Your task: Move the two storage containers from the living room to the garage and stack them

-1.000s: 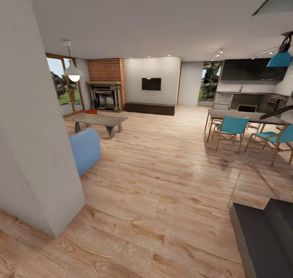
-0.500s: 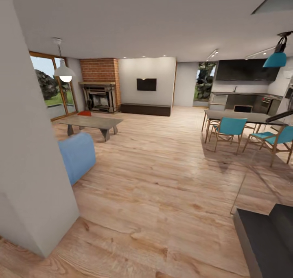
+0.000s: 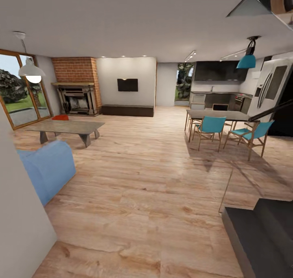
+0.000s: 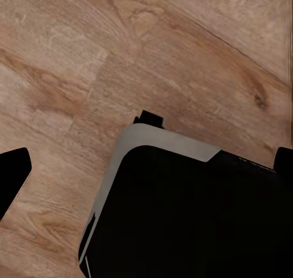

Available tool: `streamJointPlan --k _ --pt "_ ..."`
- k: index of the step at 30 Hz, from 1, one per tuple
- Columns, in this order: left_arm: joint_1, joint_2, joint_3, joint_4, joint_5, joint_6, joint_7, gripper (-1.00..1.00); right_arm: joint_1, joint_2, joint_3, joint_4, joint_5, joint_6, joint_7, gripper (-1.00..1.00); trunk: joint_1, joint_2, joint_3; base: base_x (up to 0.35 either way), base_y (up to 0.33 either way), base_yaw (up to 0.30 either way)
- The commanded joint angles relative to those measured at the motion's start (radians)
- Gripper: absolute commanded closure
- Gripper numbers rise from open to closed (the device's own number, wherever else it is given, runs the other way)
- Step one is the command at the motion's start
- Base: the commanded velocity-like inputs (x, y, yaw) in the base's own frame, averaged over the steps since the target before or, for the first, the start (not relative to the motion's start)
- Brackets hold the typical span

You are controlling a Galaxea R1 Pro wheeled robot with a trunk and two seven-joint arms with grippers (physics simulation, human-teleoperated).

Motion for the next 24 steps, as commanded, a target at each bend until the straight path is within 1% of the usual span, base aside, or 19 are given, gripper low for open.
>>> streamJointPlan --k 1,4,7,15,24 --pt "0.0 0.0 -0.009 -0.001 0.008 -0.001 0.003 -1.0 -0.002 0.001 0.008 0.003 -0.007 -0.005 -0.002 -1.0 0.001 -0.001 -0.001 0.324 0.095 -0.262" --pt "0.0 0.0 -0.009 -0.001 0.008 -0.001 0.003 -1.0 -0.002 0.002 0.008 0.003 -0.007 0.0 -0.001 -1.0 0.001 -0.001 0.002 0.324 0.093 -0.177" --pt "0.0 0.0 -0.009 -0.001 0.008 -0.001 0.003 -1.0 -0.002 0.002 0.008 0.003 -0.008 0.003 -0.002 -1.0 0.001 -0.001 0.002 0.324 0.091 -0.059" --pt "0.0 0.0 -0.009 -0.001 0.008 -0.001 0.003 -1.0 -0.002 -0.007 0.009 0.003 -0.003 0.0 0.002 -1.0 0.001 -0.001 0.003 0.324 0.089 -0.007" --pt "0.0 0.0 -0.009 -0.001 0.008 -0.001 0.003 -1.0 -0.002 -0.007 0.009 0.003 -0.003 0.0 -0.001 -1.0 0.001 -0.001 0.003 0.324 0.087 0.0"
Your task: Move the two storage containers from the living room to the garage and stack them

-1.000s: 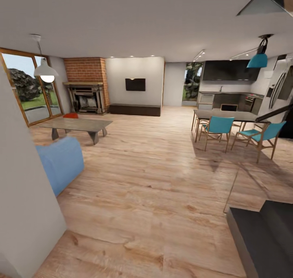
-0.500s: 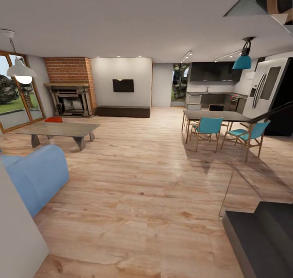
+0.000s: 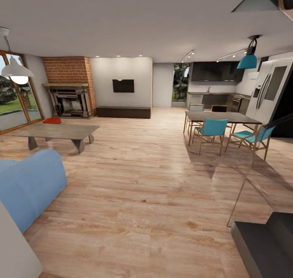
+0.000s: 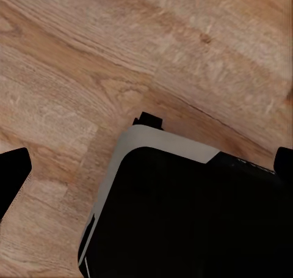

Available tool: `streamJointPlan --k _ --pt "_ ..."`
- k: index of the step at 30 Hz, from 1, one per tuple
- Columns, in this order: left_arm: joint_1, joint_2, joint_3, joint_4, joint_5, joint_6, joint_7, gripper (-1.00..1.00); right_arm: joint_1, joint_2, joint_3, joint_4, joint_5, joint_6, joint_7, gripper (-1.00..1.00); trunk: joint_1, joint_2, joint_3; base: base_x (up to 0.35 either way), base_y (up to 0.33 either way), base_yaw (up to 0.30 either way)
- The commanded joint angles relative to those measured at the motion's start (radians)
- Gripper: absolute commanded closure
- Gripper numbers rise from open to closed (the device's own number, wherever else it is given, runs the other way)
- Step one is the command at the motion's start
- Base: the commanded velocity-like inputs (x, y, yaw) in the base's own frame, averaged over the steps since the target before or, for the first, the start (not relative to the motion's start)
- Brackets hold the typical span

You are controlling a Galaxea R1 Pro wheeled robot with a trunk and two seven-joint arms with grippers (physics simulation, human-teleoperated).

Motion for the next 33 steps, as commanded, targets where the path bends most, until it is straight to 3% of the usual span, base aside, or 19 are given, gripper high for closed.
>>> streamJointPlan --k 1,33 --pt "-0.001 0.0 -0.009 0.0 0.008 -0.001 0.003 -1.0 -0.002 0.001 0.008 0.003 -0.008 -0.005 -0.004 -1.0 0.001 -0.001 -0.002 0.324 0.086 0.0" --pt "-0.001 -0.003 -0.013 0.0 0.004 -0.003 0.003 -1.0 -0.002 0.0 0.007 0.002 -0.008 -0.006 -0.006 -1.0 0.001 -0.001 -0.002 0.324 0.04 0.0"
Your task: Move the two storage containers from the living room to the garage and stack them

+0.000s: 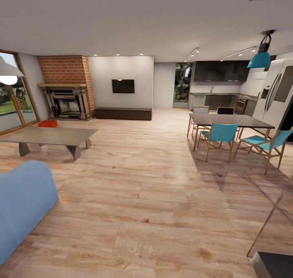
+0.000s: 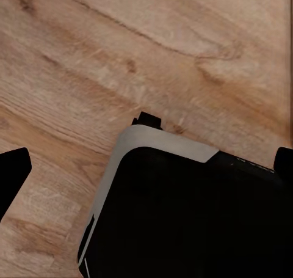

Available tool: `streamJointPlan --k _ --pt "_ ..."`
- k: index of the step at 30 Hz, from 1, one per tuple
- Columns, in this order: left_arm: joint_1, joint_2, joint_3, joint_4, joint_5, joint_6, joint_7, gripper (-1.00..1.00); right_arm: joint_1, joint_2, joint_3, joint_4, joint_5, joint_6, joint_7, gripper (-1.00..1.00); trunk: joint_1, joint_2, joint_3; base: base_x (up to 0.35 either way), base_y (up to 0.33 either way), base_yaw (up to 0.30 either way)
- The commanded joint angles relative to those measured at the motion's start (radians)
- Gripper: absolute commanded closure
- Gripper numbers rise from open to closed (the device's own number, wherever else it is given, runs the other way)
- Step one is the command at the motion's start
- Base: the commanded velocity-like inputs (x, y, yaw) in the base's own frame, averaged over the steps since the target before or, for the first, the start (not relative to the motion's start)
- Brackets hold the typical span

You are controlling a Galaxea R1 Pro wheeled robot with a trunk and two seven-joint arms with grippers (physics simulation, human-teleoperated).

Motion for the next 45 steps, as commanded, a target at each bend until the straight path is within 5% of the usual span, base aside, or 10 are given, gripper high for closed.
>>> streamJointPlan --k 1,45 --pt "-0.001 0.0 -0.009 0.0 0.008 -0.002 0.003 -1.0 -0.002 0.001 0.008 0.003 -0.007 -0.005 -0.003 -1.0 0.001 -0.001 -0.002 0.324 0.0 0.0" --pt "-0.001 0.0 -0.006 -0.002 0.008 0.001 0.003 -1.0 -0.002 0.003 0.0 0.003 -0.019 -0.002 -0.003 -1.0 0.001 -0.001 -0.002 0.324 0.0 0.0"
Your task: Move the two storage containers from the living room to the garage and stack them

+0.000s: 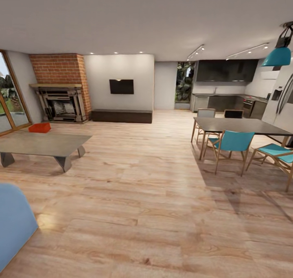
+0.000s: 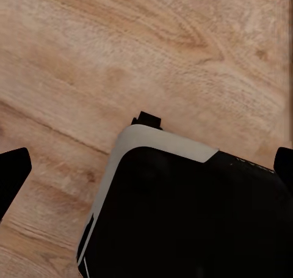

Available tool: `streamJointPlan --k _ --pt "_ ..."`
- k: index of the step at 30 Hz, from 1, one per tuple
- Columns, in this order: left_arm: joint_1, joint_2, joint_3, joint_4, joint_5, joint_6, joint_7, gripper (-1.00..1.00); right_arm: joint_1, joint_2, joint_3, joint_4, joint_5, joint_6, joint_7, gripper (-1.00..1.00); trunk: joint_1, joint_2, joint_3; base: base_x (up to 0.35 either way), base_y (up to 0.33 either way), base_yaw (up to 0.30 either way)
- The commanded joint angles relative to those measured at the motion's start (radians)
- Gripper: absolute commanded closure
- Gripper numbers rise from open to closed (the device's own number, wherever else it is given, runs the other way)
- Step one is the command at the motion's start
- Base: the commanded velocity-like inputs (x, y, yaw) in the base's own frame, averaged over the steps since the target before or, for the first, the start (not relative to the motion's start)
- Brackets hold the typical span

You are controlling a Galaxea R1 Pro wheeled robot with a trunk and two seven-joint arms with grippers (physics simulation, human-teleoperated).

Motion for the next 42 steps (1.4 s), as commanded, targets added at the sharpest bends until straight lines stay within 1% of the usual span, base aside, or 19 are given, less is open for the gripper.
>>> streamJointPlan --k 1,7,15,22,36,42 --pt "-0.001 0.0 -0.009 -0.001 0.008 -0.001 0.003 -1.0 -0.001 0.001 0.008 0.003 -0.008 -0.006 -0.002 -1.0 0.001 -0.001 -0.002 0.325 0.0 0.0" --pt "-0.001 0.001 -0.01 -0.001 0.008 -0.002 0.003 -1.0 -0.001 0.0 0.006 0.003 -0.008 -0.006 -0.003 -1.0 0.001 -0.001 -0.002 0.324 0.0 0.0" --pt "-0.001 0.002 -0.01 -0.001 0.007 -0.003 0.003 -1.0 -0.001 -0.002 0.014 0.003 0.005 -0.007 -0.001 -1.0 0.001 -0.001 -0.002 0.324 0.0 0.0" --pt "-0.001 0.003 -0.009 -0.001 0.008 -0.003 0.004 -1.0 -0.001 -0.001 0.017 0.003 0.008 -0.012 0.004 -1.0 0.001 -0.001 -0.002 0.324 0.0 0.0" --pt "-0.001 0.002 -0.01 -0.001 0.008 -0.003 0.003 -1.0 -0.001 0.003 0.017 0.003 0.006 -0.012 -0.001 -1.0 0.001 -0.001 -0.002 0.324 0.0 0.0" --pt "-0.001 0.003 -0.009 -0.001 0.008 -0.003 0.004 -1.0 -0.001 0.003 0.014 0.003 -0.004 -0.014 -0.002 -1.0 0.001 -0.001 -0.002 0.324 0.0 0.0"
